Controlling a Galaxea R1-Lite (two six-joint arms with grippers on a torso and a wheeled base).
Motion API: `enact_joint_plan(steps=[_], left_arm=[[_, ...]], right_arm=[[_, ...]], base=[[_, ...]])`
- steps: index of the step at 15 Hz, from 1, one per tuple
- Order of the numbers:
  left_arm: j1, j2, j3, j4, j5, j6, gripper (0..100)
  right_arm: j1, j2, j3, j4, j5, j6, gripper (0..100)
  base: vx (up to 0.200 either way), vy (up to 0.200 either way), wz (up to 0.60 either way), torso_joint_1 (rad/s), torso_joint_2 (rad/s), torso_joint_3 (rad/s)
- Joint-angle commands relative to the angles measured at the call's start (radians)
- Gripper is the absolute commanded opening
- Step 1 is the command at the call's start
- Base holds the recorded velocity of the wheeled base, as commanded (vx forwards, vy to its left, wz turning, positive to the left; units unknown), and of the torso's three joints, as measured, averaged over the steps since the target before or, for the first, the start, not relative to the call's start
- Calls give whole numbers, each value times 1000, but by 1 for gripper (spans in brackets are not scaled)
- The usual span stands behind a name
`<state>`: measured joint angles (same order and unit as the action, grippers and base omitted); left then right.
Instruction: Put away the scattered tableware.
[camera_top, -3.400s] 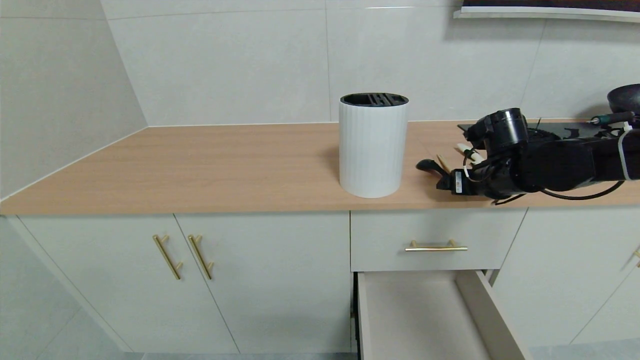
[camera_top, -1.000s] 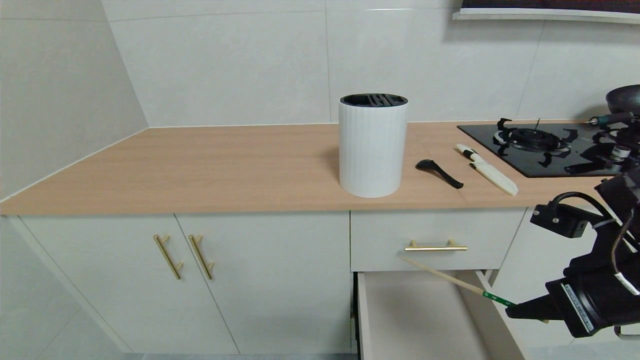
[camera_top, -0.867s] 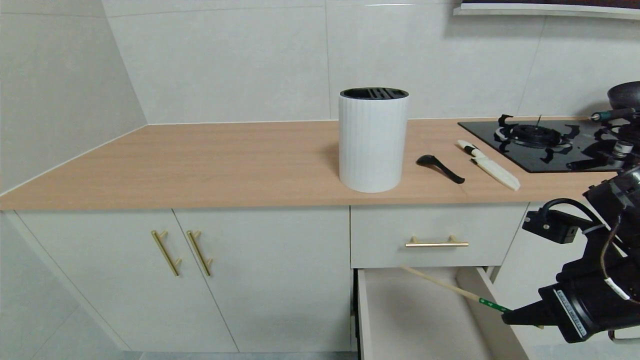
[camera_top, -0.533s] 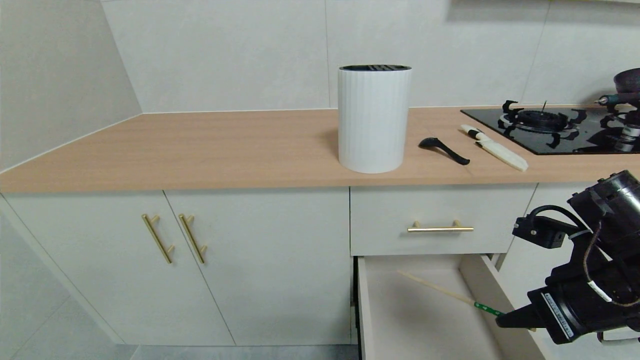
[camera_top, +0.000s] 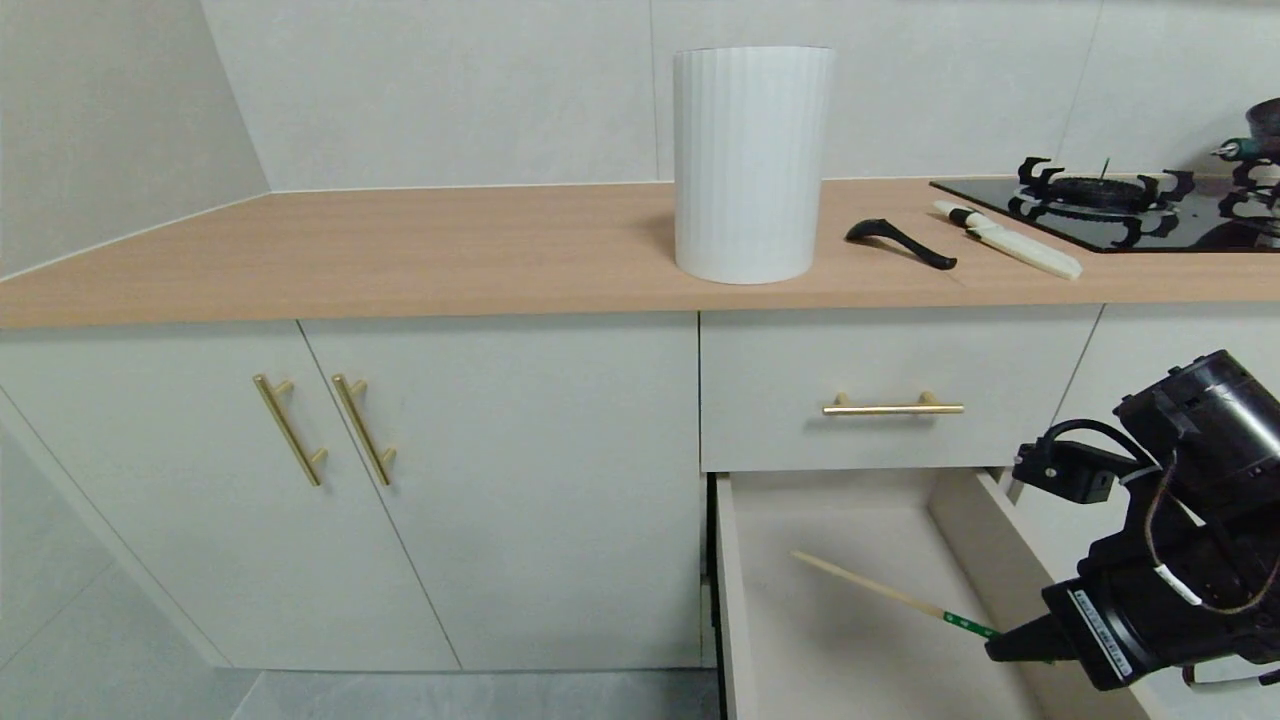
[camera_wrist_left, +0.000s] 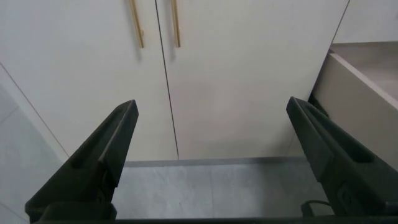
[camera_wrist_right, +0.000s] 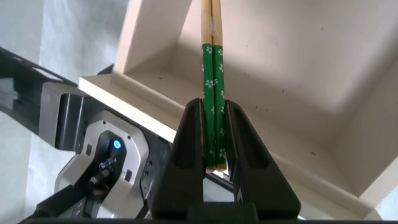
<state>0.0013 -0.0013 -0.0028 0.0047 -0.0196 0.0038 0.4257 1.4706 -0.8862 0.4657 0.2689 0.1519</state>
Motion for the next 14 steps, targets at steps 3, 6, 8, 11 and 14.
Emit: enact_joint_plan(steps=[3, 6, 8, 11, 14], left_arm=[[0, 1, 0, 0, 0, 1, 100], [0, 1, 0, 0, 0, -1, 100], [0, 1, 0, 0, 0, 1, 100], [0, 1, 0, 0, 0, -1, 100], [0, 1, 0, 0, 0, -1, 100]], right_arm=[[1, 36, 9, -47, -17, 1, 0], [8, 181, 69, -265, -120, 23, 0], [42, 373, 44, -388, -151, 222, 0], [44, 502, 30, -460, -163, 252, 0], [59, 609, 10, -579, -195, 310, 0]], base=[[0, 0, 0, -7, 28, 17], [0, 0, 0, 0, 0, 0], [0, 0, 0, 0, 0, 0], [0, 0, 0, 0, 0, 0], [0, 0, 0, 0, 0, 0]])
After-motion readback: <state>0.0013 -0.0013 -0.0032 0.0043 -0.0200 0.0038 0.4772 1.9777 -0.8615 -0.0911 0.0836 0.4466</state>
